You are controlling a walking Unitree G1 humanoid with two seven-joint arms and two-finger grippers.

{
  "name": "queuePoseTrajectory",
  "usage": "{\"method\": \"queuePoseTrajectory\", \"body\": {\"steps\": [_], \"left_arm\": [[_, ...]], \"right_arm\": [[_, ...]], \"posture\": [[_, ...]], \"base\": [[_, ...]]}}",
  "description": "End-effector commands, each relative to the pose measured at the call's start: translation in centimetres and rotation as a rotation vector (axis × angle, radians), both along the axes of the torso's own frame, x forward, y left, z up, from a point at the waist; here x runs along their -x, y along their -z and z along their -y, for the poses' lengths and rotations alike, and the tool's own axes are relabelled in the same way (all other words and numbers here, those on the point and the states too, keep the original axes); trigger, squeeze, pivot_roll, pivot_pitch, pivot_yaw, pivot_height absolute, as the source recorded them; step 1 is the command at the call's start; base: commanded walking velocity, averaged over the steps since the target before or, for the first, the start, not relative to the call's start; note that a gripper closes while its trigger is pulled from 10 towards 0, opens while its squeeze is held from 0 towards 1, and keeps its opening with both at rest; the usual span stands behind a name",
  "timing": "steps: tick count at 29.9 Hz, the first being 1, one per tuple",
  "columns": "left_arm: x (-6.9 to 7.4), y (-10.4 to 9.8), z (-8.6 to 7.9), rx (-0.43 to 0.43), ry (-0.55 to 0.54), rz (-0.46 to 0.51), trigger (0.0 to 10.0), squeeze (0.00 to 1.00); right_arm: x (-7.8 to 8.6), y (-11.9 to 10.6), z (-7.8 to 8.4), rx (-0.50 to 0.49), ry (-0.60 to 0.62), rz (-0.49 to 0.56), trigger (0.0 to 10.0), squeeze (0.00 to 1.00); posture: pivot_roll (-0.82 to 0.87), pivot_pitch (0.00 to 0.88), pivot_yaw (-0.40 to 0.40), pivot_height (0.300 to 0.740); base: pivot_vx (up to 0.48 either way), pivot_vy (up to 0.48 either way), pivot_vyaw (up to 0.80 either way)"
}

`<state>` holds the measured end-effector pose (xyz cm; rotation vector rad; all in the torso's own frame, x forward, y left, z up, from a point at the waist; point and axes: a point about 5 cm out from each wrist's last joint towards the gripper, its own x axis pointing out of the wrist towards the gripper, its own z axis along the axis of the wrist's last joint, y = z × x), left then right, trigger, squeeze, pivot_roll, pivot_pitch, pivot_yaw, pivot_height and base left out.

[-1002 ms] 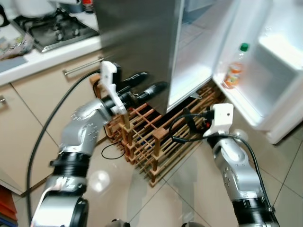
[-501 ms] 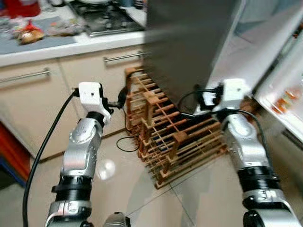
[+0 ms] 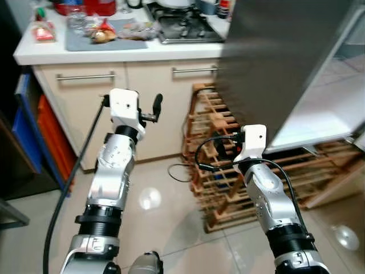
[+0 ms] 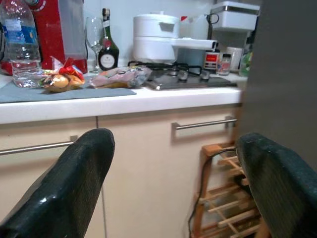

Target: Restocking fridge

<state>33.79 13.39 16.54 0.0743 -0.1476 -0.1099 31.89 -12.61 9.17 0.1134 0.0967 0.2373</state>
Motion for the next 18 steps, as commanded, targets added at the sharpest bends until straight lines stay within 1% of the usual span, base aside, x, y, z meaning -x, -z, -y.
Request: {"method": "queuePoseTrajectory", "body": {"steps": [1,3,5,8,10,12,13,15,16,18], "left_arm": [[-0.2,0.3,-0.4,-0.018,-0.035,-0.029,10.0,0.00],[-0.3,0.4,-0.6,-0.034,-0.050,-0.039,10.0,0.00],[-0.3,0.4,-0.6,-0.044,-0.051,-0.037,10.0,0.00],[0.2,0.5,-1.5,-0.063,-0.081,-0.040,10.0,0.00],[0.3,0.5,-1.6,-0.065,-0.085,-0.038,10.0,0.00],[0.6,0.6,-1.8,-0.075,-0.091,-0.039,10.0,0.00],[0.6,0.7,-1.8,-0.088,-0.095,-0.041,10.0,0.00],[0.5,0.8,-1.7,-0.106,-0.091,-0.041,10.0,0.00],[0.5,0.5,-1.5,-0.114,-0.074,-0.026,10.0,0.00],[0.3,-0.2,-1.0,-0.167,-0.035,0.020,10.0,0.00]], "right_arm": [[-0.5,-0.8,0.0,0.004,-0.004,0.023,10.0,0.00],[-0.9,-1.5,0.1,0.017,-0.019,0.051,10.0,0.00],[-1.1,-1.6,0.2,0.022,-0.019,0.052,10.0,0.00],[-1.4,-1.6,0.4,0.016,-0.015,0.049,10.0,0.00],[-1.5,-1.5,0.3,0.014,-0.017,0.048,10.0,0.00],[-1.5,-1.5,-0.5,-0.003,-0.032,0.049,10.0,0.00],[-1.4,-1.7,-0.9,-0.024,-0.033,0.066,10.0,0.00],[-1.4,-1.7,-1.4,-0.021,-0.041,0.071,10.0,0.00],[-1.3,-1.8,-1.6,-0.012,-0.046,0.081,10.0,0.00],[-1.2,-1.9,-1.8,0.019,-0.047,0.106,10.0,0.00]], "posture": [[-0.01,0.000,-0.040,0.740],[-0.01,0.000,-0.043,0.740],[0.00,0.000,-0.047,0.740],[0.05,0.000,-0.058,0.740],[0.05,0.000,-0.059,0.740],[0.06,0.000,-0.061,0.740],[0.06,0.000,-0.058,0.740],[0.06,0.000,-0.055,0.740],[0.06,0.000,-0.044,0.740],[0.05,0.000,-0.032,0.740]], "base": [[0.000,0.000,0.64],[0.000,0.000,0.62],[0.000,0.000,0.62],[0.000,0.000,0.62],[0.000,0.000,0.61],[0.000,0.000,0.60],[0.000,0.000,0.60],[0.000,0.000,0.00],[0.000,0.000,0.00],[0.000,0.000,0.00]]}}
